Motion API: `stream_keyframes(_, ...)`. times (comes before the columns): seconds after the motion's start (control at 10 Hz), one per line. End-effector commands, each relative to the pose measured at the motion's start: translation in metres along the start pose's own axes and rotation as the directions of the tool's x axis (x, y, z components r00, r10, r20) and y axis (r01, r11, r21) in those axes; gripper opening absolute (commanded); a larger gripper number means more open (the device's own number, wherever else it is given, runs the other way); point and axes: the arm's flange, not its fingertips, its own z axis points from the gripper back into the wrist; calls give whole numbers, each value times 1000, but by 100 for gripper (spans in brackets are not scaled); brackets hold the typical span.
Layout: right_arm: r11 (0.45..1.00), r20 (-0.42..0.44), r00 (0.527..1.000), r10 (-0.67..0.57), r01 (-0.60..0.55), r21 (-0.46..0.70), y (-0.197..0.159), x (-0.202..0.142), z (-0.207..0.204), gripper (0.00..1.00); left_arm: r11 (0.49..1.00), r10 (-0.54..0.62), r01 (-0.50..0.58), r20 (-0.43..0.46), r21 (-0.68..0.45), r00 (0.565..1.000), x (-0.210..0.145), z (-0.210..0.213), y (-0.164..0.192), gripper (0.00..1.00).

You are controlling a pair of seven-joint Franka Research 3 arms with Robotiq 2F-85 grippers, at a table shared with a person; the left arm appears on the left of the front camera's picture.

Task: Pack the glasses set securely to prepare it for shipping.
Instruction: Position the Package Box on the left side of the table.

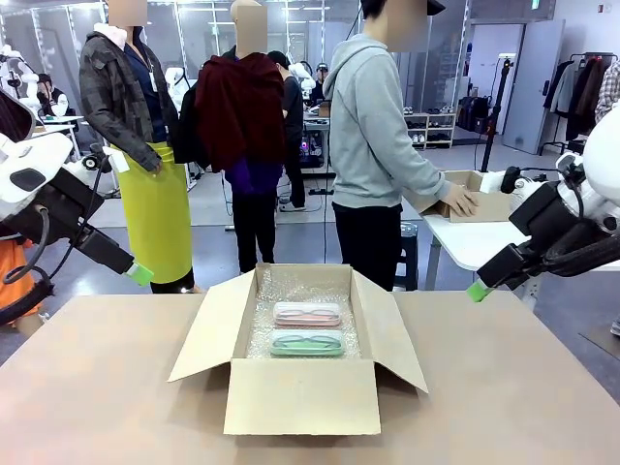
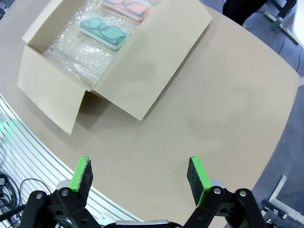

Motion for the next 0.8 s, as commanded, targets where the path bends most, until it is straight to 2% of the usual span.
stream_keyframes(0.0,1000,-1,1000,-1,1,-2,0,-1,2,100,1000,-7,7,9,-16,1000,0,2,1,100)
stream_keyframes(0.3,1000,-1,1000,-1,1,-2,0,-1,2,100,1000,0,0,0,0,1000,0,0,0,100)
stream_keyframes(0.4,1000,-1,1000,-1,1,-2,0,-1,2,100,995,97,-97,-5,10,995,3,-2,20,100)
stream_keyframes(0.5,1000,-1,1000,-1,1,-2,0,-1,2,100,980,184,-186,-42,-76,982,-1,-7,39,100)
stream_keyframes(0.6,1000,-1,1000,-1,1,-2,0,-1,2,100,963,245,-248,-38,-101,969,-10,-11,59,100)
stream_keyframes(0.7,1000,-1,1000,-1,1,-2,0,-1,2,100,926,323,-325,-45,-193,945,-18,-15,78,100)
